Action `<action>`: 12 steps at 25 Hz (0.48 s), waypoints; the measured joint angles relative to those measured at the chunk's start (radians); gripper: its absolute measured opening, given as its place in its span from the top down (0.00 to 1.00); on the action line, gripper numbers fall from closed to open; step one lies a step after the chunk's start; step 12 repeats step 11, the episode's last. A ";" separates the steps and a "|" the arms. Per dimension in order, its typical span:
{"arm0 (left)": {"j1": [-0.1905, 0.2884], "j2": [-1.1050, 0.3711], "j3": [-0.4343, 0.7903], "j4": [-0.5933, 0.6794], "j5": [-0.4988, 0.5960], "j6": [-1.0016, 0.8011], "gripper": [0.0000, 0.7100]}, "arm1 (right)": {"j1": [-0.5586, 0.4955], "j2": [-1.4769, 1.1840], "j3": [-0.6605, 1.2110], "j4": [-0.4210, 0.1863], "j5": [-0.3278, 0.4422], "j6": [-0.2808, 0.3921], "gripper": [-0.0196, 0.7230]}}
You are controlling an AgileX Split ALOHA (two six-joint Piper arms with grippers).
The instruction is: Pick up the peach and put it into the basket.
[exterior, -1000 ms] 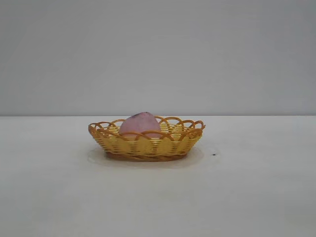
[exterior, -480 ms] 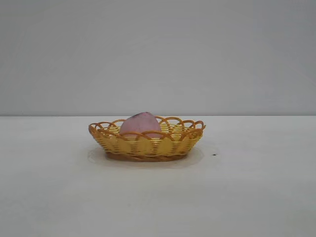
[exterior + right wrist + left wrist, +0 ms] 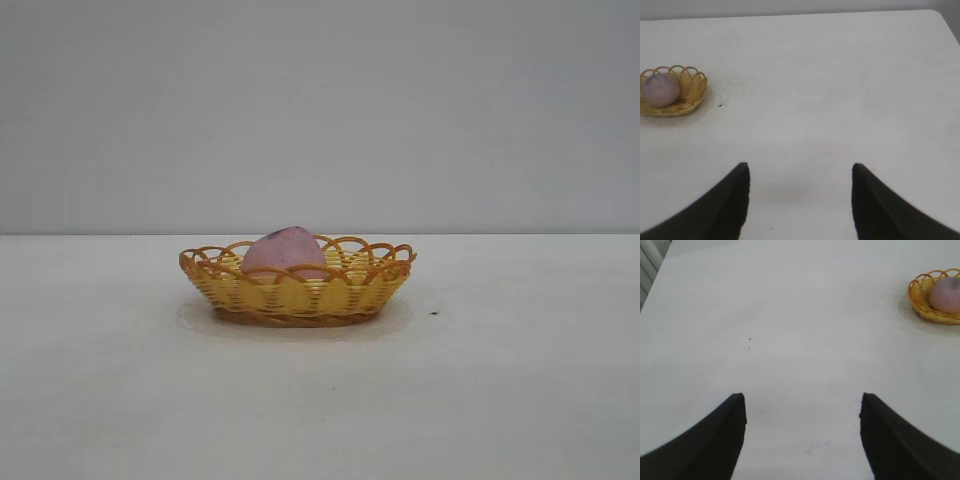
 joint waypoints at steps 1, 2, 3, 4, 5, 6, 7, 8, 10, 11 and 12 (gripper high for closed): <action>0.000 0.000 0.000 0.000 0.000 0.000 0.40 | 0.000 0.000 0.000 0.000 0.000 0.000 0.47; 0.000 0.000 0.000 0.000 0.000 0.000 0.40 | 0.000 0.000 0.000 0.000 0.000 0.000 0.47; 0.000 0.000 0.000 0.000 0.000 0.000 0.40 | 0.000 0.000 0.000 0.000 0.000 0.000 0.47; 0.000 0.000 0.000 0.000 0.000 0.000 0.40 | 0.000 0.000 0.000 0.000 0.000 0.001 0.47; 0.000 0.000 0.000 0.000 0.000 0.000 0.40 | 0.000 0.000 0.000 0.000 0.000 0.003 0.47; 0.000 0.000 0.000 0.000 0.000 0.000 0.40 | 0.000 0.000 0.000 0.000 0.000 0.002 0.47; 0.000 0.000 0.000 0.000 0.000 0.000 0.40 | 0.000 0.000 0.000 0.000 0.000 0.002 0.53; 0.000 0.000 0.000 0.000 0.000 0.000 0.40 | 0.000 0.000 0.000 0.000 0.000 0.002 0.55; 0.000 0.000 0.000 0.000 0.000 0.000 0.40 | 0.000 0.000 0.000 0.000 0.000 0.004 0.54; 0.000 0.000 0.000 0.000 0.000 0.000 0.40 | 0.000 0.000 0.000 0.000 0.000 0.004 0.60; 0.000 0.000 0.000 0.000 0.000 0.000 0.40 | 0.000 0.000 0.000 0.000 0.000 0.004 0.60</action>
